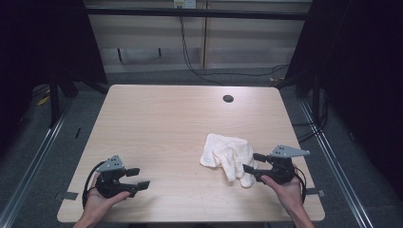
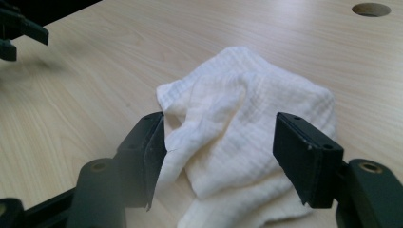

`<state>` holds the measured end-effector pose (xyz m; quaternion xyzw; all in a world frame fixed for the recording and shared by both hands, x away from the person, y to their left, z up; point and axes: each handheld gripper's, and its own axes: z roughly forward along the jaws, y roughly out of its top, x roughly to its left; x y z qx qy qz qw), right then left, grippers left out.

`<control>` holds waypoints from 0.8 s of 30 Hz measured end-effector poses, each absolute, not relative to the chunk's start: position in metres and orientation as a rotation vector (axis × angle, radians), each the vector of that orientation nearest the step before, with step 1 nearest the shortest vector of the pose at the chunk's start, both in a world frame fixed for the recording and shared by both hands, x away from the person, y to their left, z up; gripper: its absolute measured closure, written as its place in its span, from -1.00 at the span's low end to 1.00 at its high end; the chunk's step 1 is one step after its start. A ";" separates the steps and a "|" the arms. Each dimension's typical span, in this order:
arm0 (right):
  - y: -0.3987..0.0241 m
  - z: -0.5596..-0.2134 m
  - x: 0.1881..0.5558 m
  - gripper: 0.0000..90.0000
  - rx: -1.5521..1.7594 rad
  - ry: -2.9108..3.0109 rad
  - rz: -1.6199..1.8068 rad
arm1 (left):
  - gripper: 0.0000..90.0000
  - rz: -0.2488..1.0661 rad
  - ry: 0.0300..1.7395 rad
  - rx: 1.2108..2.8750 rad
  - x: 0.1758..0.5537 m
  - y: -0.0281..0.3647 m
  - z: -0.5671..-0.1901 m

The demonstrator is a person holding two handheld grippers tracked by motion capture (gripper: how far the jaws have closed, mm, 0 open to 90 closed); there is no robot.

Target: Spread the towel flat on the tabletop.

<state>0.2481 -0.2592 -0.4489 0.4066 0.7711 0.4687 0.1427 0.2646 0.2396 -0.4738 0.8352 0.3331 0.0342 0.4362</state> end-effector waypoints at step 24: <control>-0.239 -0.466 0.311 -0.29 1.213 2.359 1.225 | -0.31 0.098 0.824 2.077 0.268 0.242 -0.474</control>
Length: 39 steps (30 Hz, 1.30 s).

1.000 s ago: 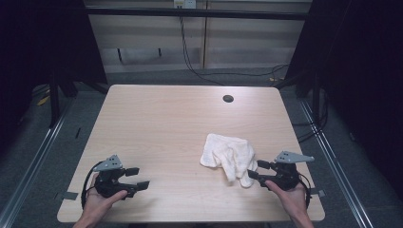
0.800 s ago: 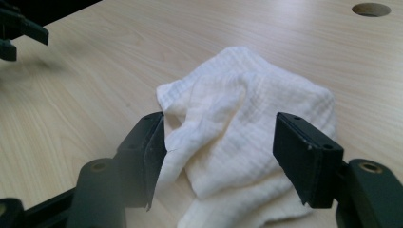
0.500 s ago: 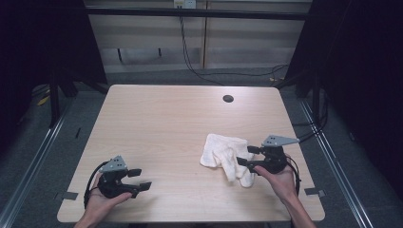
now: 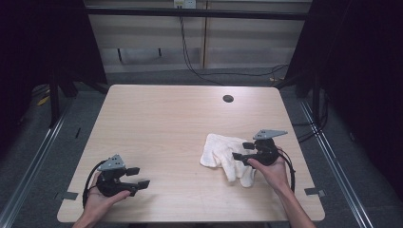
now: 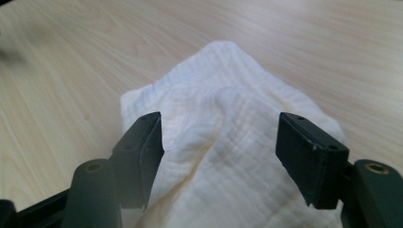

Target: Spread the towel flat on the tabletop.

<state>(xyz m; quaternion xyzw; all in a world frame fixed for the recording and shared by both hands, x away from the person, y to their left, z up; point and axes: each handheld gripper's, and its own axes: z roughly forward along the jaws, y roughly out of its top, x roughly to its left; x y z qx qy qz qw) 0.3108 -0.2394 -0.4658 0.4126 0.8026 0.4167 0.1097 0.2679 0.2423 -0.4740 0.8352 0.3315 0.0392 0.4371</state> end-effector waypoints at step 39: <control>-0.206 -0.502 0.314 0.87 1.163 2.524 1.145 | -0.31 0.110 0.809 2.066 0.267 0.243 -0.472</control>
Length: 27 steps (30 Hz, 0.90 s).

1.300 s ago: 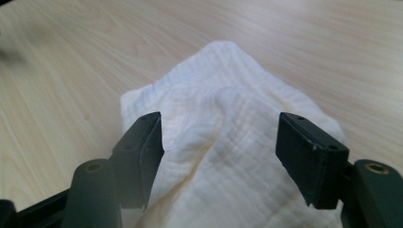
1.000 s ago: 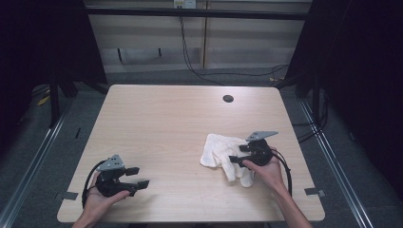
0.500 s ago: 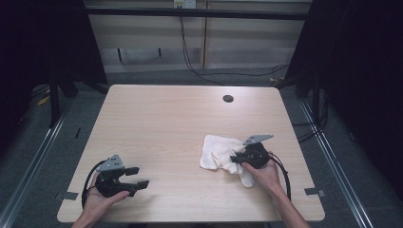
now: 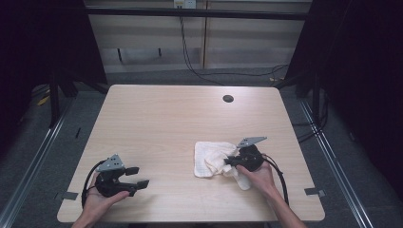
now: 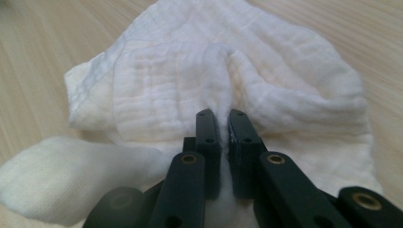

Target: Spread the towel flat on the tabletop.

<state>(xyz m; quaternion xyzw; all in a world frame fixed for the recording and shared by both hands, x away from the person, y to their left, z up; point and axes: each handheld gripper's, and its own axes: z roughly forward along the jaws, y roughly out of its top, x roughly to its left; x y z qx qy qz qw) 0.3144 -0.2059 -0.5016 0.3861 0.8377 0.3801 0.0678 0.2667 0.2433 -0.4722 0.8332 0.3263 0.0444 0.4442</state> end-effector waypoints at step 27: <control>-0.162 -0.501 0.308 0.85 1.047 2.610 1.261 | 0.07 0.124 0.813 2.037 0.276 0.240 -0.468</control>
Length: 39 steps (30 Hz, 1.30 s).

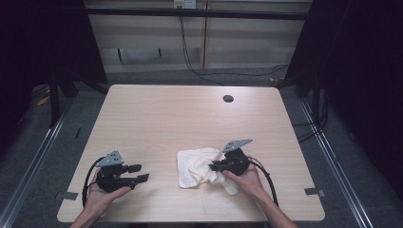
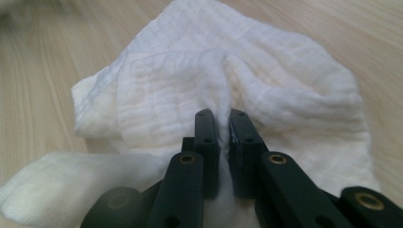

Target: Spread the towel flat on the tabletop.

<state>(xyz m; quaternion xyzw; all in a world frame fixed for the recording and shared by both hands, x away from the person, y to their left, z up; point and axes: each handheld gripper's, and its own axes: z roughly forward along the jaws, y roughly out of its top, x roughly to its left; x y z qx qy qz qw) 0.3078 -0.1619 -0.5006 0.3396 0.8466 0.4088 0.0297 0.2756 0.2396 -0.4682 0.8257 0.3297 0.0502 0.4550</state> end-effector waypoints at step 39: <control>-0.140 -0.487 0.243 0.50 0.795 2.734 1.250 | 0.39 -0.063 0.545 2.215 0.273 0.154 -0.488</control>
